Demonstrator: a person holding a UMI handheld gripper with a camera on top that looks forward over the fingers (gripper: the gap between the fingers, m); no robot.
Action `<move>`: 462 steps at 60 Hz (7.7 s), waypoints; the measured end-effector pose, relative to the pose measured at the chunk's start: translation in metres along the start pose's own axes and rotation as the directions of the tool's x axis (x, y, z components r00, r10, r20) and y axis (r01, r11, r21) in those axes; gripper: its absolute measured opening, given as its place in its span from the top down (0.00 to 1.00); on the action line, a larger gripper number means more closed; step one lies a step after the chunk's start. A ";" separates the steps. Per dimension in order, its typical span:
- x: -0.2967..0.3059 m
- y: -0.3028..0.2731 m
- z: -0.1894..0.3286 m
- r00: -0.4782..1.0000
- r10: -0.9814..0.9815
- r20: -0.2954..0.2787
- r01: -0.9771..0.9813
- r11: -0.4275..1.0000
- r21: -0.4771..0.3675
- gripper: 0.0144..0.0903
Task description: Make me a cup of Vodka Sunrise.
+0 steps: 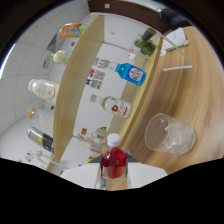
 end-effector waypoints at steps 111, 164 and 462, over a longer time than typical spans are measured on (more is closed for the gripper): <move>0.099 0.136 0.069 0.392 -0.909 -0.139 0.857 0.416 -0.304 0.74; -0.003 0.078 -0.026 0.393 -0.918 -0.061 0.892 0.396 -0.220 0.05; 0.155 -0.268 -0.083 0.481 -0.826 -0.294 0.850 0.522 -0.075 0.52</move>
